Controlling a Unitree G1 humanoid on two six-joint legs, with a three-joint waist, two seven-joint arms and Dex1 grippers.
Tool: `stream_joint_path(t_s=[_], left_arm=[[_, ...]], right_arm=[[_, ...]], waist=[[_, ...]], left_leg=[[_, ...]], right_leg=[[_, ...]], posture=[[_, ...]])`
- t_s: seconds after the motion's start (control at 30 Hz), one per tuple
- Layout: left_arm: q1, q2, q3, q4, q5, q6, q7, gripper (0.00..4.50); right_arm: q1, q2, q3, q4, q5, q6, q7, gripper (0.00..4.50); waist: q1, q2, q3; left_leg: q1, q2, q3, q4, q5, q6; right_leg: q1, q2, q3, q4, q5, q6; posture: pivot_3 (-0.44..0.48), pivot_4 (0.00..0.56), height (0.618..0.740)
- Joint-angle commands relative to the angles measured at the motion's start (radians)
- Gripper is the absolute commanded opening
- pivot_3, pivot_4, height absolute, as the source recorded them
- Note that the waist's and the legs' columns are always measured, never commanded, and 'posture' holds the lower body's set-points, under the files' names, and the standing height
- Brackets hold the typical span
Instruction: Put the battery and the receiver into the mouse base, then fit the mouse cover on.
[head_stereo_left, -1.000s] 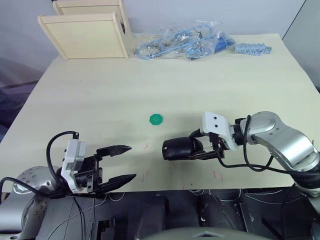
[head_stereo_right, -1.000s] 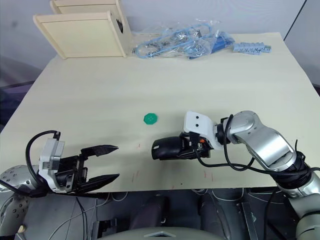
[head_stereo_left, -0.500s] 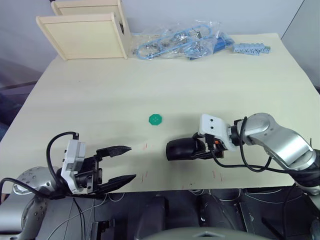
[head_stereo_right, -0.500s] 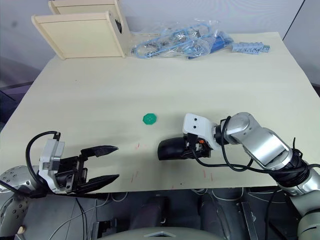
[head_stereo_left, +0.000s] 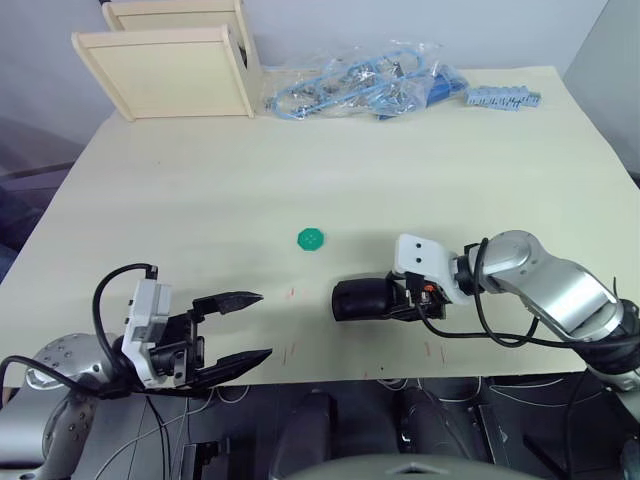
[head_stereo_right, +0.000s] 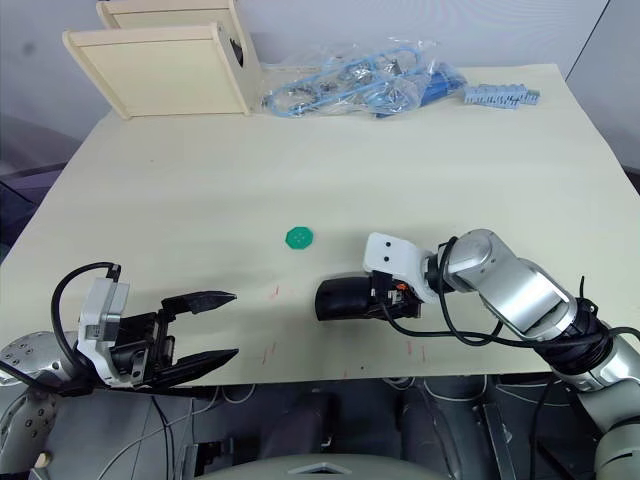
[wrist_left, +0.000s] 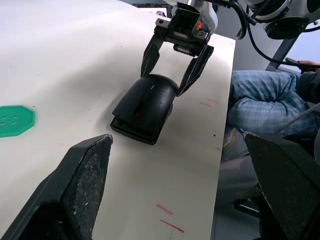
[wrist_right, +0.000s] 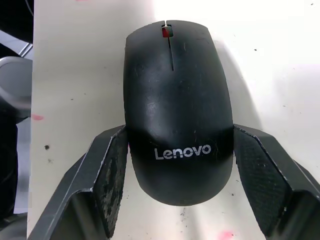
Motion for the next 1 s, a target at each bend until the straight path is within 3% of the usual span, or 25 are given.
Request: stream_joint_path(t_s=[0.03,1.0], left_arm=[[0.005,0.003,0.022,-0.033,-0.007,-0.018,-0.003,4.5],[0.021,-0.005,0.02,-0.049,-0.008,-0.02,0.01,4.5]], right_arm=[[-0.023,0.004,0.001,-0.016,-0.007,-0.013,0.003,3.26],[-0.065,0.014,0.051,0.019,-0.049,-0.038,0.033,3.26]], waist=[[0.0,0.0,0.0],[0.0,0.0,0.0]], left_leg=[[0.0,0.0,0.0,0.0,0.0,0.0],[0.0,0.0,0.0,0.0,0.0,0.0]], right_leg=[[0.0,0.0,0.0,0.0,0.0,0.0],[0.0,0.0,0.0,0.0,0.0,0.0]], posture=[[0.0,0.15,0.74],[0.0,0.15,0.74]])
